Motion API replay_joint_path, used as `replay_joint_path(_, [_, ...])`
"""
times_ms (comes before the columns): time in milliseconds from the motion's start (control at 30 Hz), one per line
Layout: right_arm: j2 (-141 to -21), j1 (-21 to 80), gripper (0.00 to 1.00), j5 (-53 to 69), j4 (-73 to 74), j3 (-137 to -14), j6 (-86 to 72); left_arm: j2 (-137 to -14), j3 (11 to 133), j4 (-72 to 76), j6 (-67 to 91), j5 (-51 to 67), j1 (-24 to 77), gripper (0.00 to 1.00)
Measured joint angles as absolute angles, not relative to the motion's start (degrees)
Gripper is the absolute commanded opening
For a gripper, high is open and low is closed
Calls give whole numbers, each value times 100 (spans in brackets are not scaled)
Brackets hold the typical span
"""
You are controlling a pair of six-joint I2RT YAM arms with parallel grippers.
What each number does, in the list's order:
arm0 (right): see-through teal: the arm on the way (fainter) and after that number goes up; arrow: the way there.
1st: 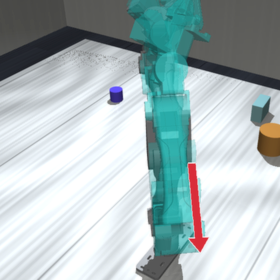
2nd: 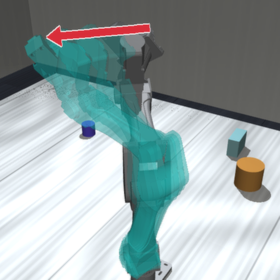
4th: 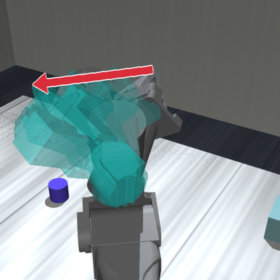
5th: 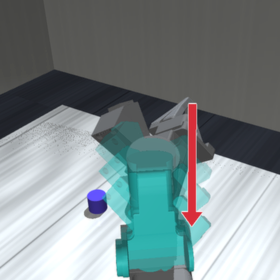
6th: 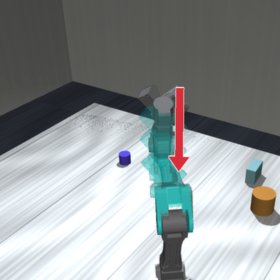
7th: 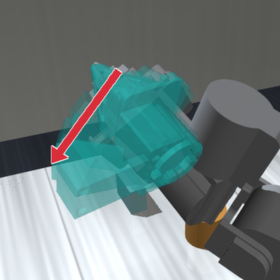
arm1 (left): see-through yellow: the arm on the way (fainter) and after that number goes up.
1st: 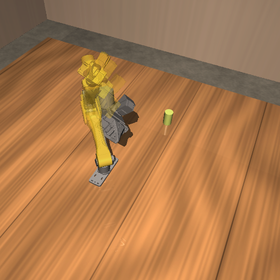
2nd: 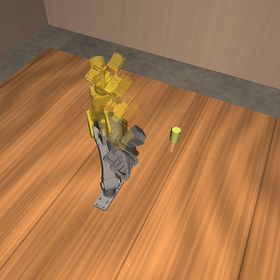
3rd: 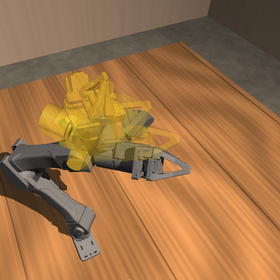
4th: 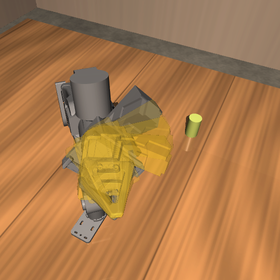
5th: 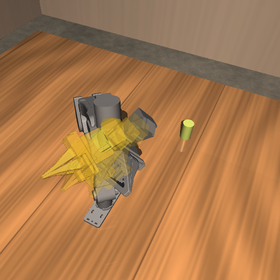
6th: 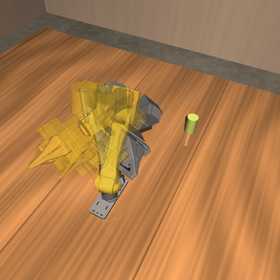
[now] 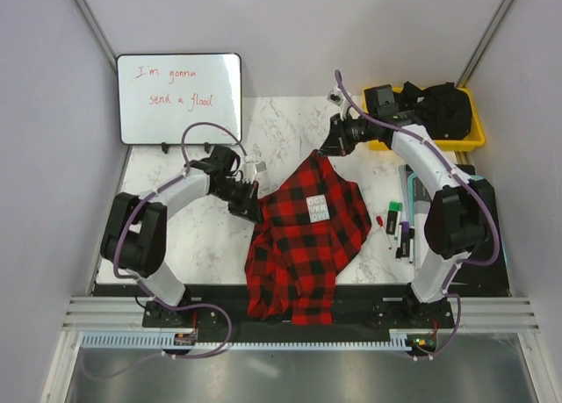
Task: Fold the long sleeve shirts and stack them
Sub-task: Flatten the shirt out
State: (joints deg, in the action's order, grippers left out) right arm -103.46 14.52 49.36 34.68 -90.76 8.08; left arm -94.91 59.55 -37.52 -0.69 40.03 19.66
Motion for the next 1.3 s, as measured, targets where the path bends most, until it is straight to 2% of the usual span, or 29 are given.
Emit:
replay_joint_path(200, [-9699,1090,0,5022,3463,-8947,635,-8984,6549,-4545,-392,3889,1662,2])
replay_joint_path(533, [-8204,766,0,5015,3402,-8628,493,-6943,8324,-5771,-1433,2812,1400,2])
replay_joint_path(700, [-7802,714,0,4987,3395,-8646,379,-6871,9137,-6377,-1925,2633,1400,2])
replay_joint_path(900, [-7354,698,0,4912,3242,-8847,-40,-6689,10145,-7258,-3046,3262,1402,2])
replay_joint_path(1033, [-6847,698,0,4895,3116,-8853,-268,-6488,10269,-7441,-3428,3503,1413,2])
replay_joint_path(1167, [-6598,701,0,4744,2926,-8720,-270,-6593,9776,-7461,-3479,3363,1428,3])
replay_joint_path(1300, [-6720,696,0,4558,2847,-8256,-117,-7566,9139,-6965,-3474,3199,1431,3])
